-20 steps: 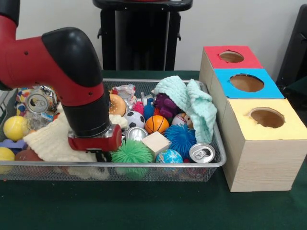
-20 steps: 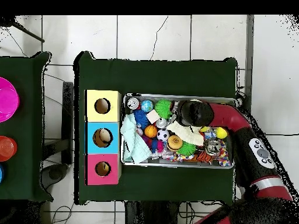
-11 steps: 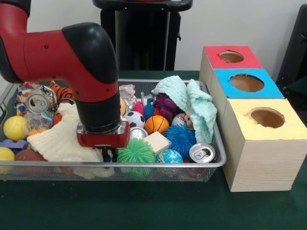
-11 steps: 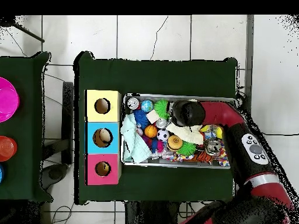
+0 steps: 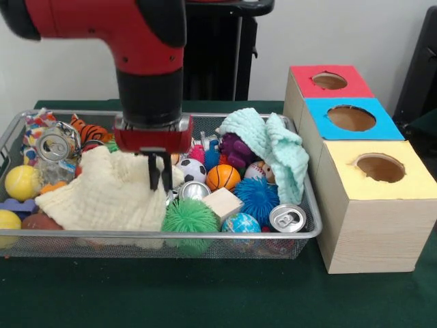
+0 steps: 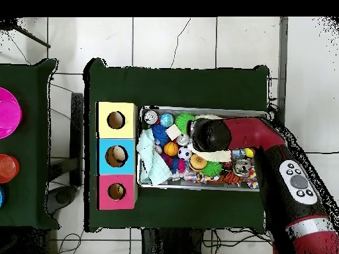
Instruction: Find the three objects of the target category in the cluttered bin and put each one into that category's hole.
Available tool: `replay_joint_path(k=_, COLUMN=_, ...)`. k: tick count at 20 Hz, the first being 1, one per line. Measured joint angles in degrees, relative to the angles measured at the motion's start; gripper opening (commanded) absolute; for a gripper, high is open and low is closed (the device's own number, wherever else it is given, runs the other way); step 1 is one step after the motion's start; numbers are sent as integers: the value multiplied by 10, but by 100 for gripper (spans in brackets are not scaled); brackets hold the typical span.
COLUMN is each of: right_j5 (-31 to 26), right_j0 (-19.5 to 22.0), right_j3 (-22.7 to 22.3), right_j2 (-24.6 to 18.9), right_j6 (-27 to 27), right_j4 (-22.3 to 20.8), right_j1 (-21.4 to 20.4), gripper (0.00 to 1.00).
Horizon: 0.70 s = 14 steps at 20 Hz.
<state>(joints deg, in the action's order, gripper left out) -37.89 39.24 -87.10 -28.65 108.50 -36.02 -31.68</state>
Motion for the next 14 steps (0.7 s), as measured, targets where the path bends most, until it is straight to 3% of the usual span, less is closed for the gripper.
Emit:
replay_joint_path(k=2, right_j5=-1, right_j0=-8, right_j3=-13, right_j2=7, right_j6=0, right_j4=10, right_j1=-22, gripper=0)
replay_joint_path(k=3, right_j5=-4, right_j0=-23, right_j3=-31, right_j2=21, right_j6=0, right_j4=26, right_j1=-56, gripper=0)
replay_joint_path(k=14, right_j5=-19, right_j0=-117, right_j3=-104, right_j2=100, right_j6=5, right_j4=97, right_j1=-177, gripper=0)
